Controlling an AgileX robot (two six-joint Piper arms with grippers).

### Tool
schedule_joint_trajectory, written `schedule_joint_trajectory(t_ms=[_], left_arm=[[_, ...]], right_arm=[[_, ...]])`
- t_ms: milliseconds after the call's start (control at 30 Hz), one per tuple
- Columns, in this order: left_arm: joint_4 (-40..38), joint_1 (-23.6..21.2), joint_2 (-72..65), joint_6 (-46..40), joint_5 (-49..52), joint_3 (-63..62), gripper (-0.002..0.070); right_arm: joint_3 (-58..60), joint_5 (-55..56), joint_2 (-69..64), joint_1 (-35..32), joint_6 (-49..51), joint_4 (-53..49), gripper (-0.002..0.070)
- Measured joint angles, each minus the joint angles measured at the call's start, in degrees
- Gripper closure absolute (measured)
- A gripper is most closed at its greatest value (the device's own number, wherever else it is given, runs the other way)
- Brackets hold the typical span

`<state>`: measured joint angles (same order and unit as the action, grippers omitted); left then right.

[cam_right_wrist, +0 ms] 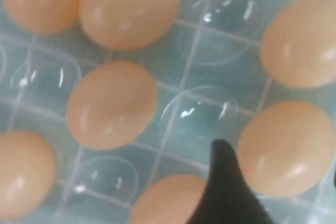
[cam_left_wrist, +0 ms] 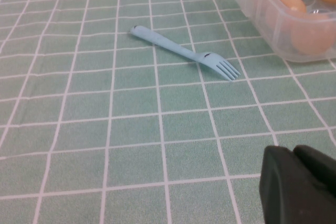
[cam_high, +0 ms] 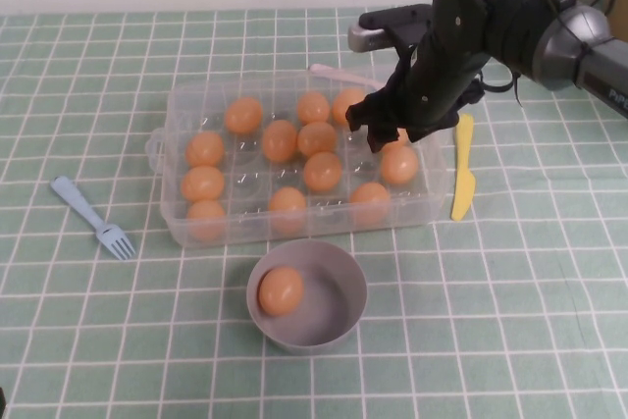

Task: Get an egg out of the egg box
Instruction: Pick up the egg from the plastic box

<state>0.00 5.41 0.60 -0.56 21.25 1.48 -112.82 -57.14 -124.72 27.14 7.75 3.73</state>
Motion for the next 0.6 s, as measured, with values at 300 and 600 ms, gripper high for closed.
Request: schedule_joint_trajectory(t_ms=[300,600], left_arm=[[0.0,0.0,0.0,0.0,0.0,0.0,0.0678],[0.0,0.0,0.0,0.0,0.0,0.0,0.0678]], right_arm=[[0.0,-0.6,0.0,0.0,-17.7,-0.2,0.011],[-0.3,0.7,-0.9,0.0,-24.2,-0.3,0.0085]])
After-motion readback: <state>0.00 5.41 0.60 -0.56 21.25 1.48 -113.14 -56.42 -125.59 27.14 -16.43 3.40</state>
